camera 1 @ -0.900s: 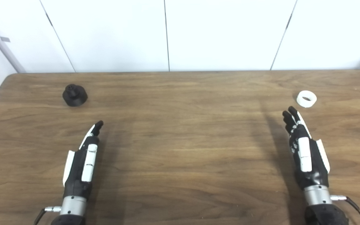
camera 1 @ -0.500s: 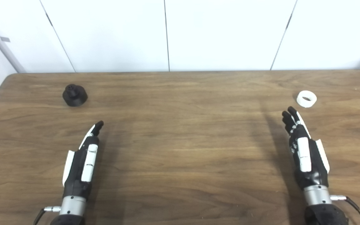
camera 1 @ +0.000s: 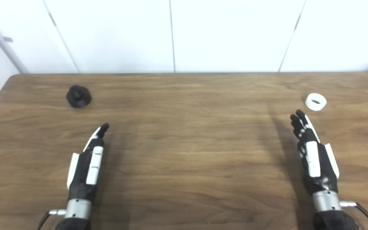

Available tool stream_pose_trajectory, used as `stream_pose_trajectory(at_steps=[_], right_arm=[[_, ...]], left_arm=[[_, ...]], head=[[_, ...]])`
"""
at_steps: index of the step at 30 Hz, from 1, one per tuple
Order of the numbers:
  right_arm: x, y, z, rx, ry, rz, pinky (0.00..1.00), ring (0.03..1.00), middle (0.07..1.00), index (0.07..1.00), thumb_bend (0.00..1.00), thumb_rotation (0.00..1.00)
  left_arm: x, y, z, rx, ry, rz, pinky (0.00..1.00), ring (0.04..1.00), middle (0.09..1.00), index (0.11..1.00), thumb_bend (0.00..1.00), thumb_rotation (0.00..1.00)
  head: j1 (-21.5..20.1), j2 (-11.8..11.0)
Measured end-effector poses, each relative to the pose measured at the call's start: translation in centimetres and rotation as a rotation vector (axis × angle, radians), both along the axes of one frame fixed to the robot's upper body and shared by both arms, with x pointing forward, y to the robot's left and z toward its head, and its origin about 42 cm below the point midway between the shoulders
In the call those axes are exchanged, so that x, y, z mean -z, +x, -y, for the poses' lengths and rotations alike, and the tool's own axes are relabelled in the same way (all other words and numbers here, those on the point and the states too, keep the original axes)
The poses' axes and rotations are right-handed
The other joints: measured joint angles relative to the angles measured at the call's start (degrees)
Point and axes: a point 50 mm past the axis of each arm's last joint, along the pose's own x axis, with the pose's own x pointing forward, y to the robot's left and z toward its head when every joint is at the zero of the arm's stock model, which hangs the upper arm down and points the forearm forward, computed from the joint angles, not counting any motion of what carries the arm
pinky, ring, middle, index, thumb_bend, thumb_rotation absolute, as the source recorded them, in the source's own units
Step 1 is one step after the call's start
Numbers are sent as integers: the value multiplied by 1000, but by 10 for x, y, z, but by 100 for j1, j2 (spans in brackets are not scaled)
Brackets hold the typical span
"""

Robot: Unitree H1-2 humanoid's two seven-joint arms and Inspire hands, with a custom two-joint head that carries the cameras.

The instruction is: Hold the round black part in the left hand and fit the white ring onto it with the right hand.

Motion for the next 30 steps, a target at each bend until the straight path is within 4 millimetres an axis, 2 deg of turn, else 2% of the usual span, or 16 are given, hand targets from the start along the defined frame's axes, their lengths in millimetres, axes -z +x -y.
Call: stream_pose_trajectory(at_steps=[5, 6, 13, 18, 24, 27, 30], right_arm=[[0, 5, 10, -15, -21, 35, 999, 974, 943, 956, 589, 1000], [0, 6, 12, -18, -19, 39, 1000, 976, 942, 954, 589, 1000], [0, 12, 22, -43, 2, 63, 1000, 993, 948, 965, 564, 1000], [0, 13, 23, -45, -1, 70, 1000, 991, 951, 970, 553, 1000], [1, 16, 27, -51, -12, 75, 1000, 980, 940, 963, 577, 1000], [0, 16, 27, -51, -18, 80, 1000, 966, 933, 956, 591, 1000], [0, 16, 27, -51, -25, 83, 1000, 959, 933, 951, 598, 1000]], left_arm=[[2, 0, 5, -9, 18, 2, 1000, 998, 961, 925, 459, 908], [2, 0, 6, -10, 19, 1, 1000, 998, 962, 926, 462, 904], [6, 1, 11, -19, 43, 1, 1000, 996, 965, 929, 496, 902], [6, 1, 13, -20, 47, 0, 1000, 994, 966, 932, 525, 907], [7, 1, 14, -24, 49, -13, 1000, 994, 961, 922, 510, 880], [7, 1, 14, -24, 48, -14, 1000, 1000, 965, 923, 513, 831], [6, 1, 14, -28, 51, -15, 1000, 993, 966, 929, 511, 722]], head=[[247, -176], [351, -289], [467, -449], [388, -422], [326, -396], [326, -396], [291, -378]])
